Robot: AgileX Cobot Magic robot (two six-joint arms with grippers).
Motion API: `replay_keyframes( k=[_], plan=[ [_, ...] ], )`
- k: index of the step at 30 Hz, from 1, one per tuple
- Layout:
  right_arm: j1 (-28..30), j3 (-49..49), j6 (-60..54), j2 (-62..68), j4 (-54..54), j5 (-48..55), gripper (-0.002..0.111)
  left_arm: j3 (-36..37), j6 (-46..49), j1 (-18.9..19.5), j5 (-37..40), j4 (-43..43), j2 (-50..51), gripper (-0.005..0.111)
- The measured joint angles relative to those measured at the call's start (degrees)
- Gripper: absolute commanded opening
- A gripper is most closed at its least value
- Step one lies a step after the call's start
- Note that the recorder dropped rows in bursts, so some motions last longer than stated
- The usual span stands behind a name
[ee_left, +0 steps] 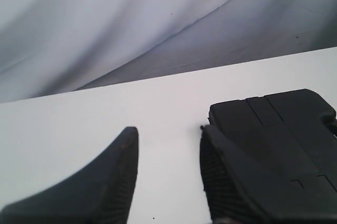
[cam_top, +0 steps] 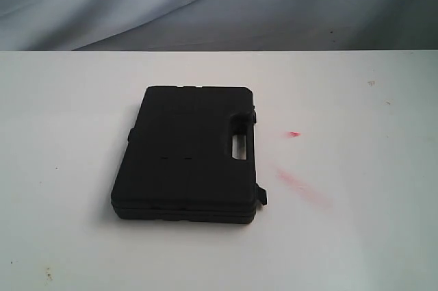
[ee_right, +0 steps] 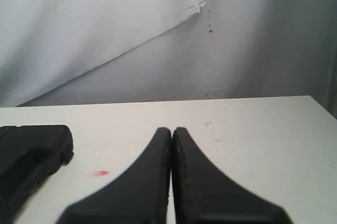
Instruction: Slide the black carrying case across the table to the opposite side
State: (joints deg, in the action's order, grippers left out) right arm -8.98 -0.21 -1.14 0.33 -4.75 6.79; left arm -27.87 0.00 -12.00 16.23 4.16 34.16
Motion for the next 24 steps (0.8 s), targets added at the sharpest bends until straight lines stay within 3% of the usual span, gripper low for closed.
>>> replay_keyframes(
  k=[15,24],
  plan=[
    [0.00,0.00,0.00,0.00,0.00,0.00,0.000,9.50,3.21,0.00,-2.83,-1.38,-13.56,0.038],
    [0.00,0.00,0.00,0.00,0.00,0.00,0.000,15.17,3.21,0.00,-5.11,-2.30,-23.03,0.027]
  ],
)
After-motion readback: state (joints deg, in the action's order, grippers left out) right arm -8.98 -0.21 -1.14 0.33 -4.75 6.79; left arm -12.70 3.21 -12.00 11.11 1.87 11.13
